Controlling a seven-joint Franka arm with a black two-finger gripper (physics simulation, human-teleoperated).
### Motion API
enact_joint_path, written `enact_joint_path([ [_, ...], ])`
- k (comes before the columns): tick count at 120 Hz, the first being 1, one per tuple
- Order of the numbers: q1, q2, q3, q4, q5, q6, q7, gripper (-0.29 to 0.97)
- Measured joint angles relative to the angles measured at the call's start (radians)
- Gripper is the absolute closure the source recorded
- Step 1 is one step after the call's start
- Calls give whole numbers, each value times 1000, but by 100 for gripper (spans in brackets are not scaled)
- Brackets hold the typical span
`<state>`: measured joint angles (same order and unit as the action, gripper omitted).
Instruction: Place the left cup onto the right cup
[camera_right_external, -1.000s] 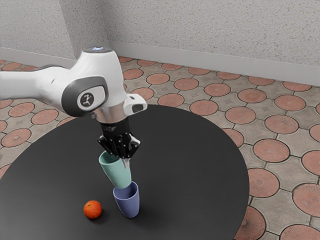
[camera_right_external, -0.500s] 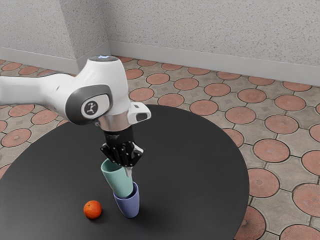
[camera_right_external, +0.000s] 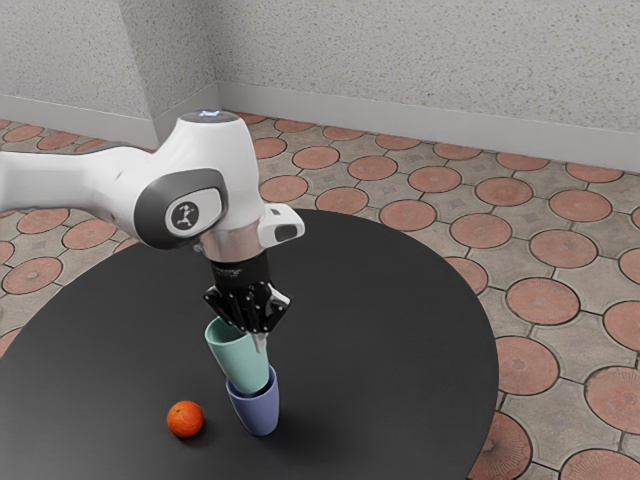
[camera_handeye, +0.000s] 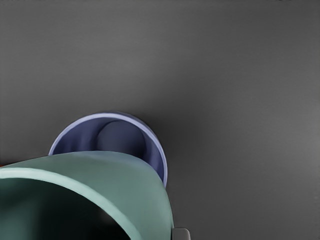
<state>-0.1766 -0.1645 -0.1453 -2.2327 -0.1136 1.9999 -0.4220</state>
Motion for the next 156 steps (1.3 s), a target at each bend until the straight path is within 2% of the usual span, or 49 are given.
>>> enact_joint_path([
  [142, 12, 74, 1, 0, 5, 41, -5, 79],
  [148, 10, 78, 1, 0, 7, 45, -5, 75],
  [156, 8, 81, 0, 0, 6, 50, -3, 63],
])
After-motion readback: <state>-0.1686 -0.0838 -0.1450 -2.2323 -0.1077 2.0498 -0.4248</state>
